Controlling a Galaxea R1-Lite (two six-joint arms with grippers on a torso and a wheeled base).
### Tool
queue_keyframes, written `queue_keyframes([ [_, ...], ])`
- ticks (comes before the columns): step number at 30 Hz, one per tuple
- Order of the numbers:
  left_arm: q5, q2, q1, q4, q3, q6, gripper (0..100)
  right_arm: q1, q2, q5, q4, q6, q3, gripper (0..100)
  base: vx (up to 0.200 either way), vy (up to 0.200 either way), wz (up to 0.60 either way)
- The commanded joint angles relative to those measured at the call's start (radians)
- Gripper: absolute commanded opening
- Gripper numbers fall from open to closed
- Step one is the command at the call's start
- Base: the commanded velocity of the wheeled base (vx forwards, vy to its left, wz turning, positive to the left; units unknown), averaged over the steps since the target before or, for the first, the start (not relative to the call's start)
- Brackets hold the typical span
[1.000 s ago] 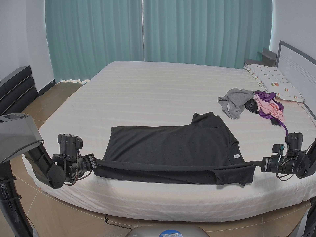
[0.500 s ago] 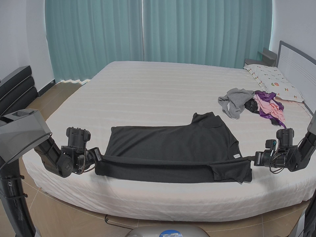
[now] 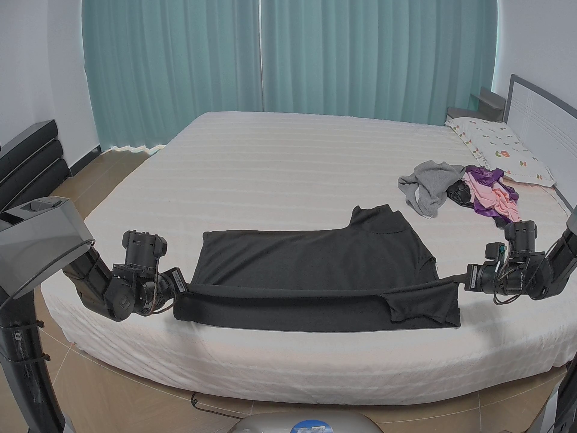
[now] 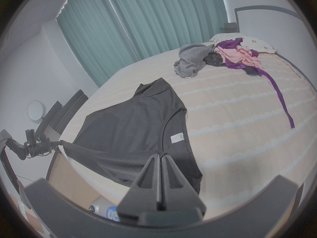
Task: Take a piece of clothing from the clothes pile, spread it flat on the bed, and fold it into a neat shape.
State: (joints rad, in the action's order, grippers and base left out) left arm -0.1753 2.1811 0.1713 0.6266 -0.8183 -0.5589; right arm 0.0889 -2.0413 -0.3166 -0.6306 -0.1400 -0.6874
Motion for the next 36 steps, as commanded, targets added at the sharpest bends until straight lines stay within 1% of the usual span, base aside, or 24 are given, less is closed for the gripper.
queue_keyframes([
  [1,0.000,-0.020,0.001,0.001,0.014,-0.007,0,0.009,0.053,-0.001,0.003,0.000,0.019,0,0.000,0.000,0.00],
  [11,0.010,0.028,-0.003,0.001,-0.030,-0.007,0,-0.011,0.007,0.001,0.019,0.000,-0.004,0,0.000,0.000,0.00],
  [18,0.011,0.121,-0.001,0.001,-0.107,-0.009,0,-0.032,-0.065,0.008,0.060,-0.001,-0.092,0,0.000,0.000,0.00],
  [21,0.011,0.164,-0.001,0.001,-0.160,-0.012,0,-0.034,-0.111,0.033,0.078,-0.001,-0.144,0,0.000,0.000,0.00],
  [25,0.010,0.190,-0.001,-0.001,-0.202,-0.026,0,-0.034,-0.162,0.040,0.081,-0.004,-0.188,0,0.000,0.000,0.00],
  [28,0.010,0.207,0.001,-0.001,-0.225,-0.027,0,-0.037,-0.185,0.040,0.081,-0.016,-0.208,0,0.000,0.000,0.00],
  [29,0.010,0.221,0.001,0.001,-0.240,-0.027,0,-0.038,-0.201,0.040,0.081,-0.038,-0.224,0,0.000,0.000,0.00],
  [32,0.011,0.240,0.001,0.001,-0.255,-0.030,0,-0.038,-0.223,0.040,0.083,-0.058,-0.247,0,0.000,0.000,0.00],
  [36,0.011,0.266,0.004,0.001,-0.288,-0.065,0,-0.040,-0.247,0.040,0.081,-0.066,-0.259,0,0.000,0.000,0.00],
])
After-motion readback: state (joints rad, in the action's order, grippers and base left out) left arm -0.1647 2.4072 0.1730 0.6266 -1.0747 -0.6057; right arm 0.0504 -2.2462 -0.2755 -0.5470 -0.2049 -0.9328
